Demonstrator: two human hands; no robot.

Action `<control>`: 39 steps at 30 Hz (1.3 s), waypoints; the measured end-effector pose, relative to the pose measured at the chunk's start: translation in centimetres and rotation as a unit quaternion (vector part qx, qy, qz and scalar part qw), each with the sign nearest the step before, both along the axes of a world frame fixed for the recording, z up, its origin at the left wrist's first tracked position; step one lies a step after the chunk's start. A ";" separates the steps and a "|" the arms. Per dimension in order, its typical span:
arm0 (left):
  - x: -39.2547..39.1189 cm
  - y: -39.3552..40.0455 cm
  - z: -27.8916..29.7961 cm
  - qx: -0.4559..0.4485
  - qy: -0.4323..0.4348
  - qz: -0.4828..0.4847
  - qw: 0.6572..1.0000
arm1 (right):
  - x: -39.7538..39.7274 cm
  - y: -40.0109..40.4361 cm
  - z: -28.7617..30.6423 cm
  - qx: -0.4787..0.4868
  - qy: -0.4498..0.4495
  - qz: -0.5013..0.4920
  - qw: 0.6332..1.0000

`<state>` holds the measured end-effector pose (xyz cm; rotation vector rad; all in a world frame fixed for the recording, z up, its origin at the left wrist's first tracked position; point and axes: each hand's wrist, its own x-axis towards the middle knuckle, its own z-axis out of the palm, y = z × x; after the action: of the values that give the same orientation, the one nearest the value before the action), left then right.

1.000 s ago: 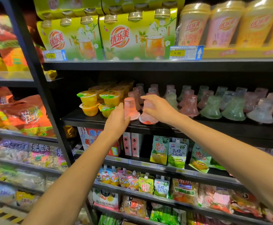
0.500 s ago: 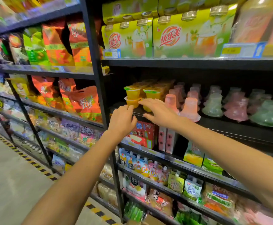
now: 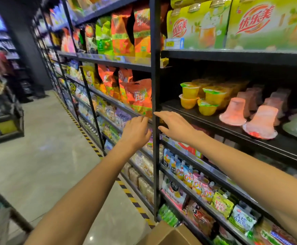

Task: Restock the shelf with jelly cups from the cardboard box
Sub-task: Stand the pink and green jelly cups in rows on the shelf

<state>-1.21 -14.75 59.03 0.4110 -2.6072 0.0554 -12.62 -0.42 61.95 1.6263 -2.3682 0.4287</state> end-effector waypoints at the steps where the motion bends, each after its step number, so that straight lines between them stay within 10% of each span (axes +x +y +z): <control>1: 0.2 0.3 -0.4 -0.002 -0.004 0.006 1.000 | -0.1 -0.1 -0.5 0.003 -0.006 0.008 1.000; 17: 0.7 6.3 -19.1 0.126 -0.143 0.077 0.979 | -2.3 3.5 -21.4 0.154 -0.155 0.054 0.974; 39: 4.4 17.2 -70.2 0.368 -0.317 0.098 0.868 | 0.3 14.1 -73.5 0.291 -0.386 -0.083 0.872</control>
<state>3.15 2.48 -11.17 1.0754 -3.1319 -0.9094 -12.34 13.69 -11.53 1.6420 -3.4880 0.4026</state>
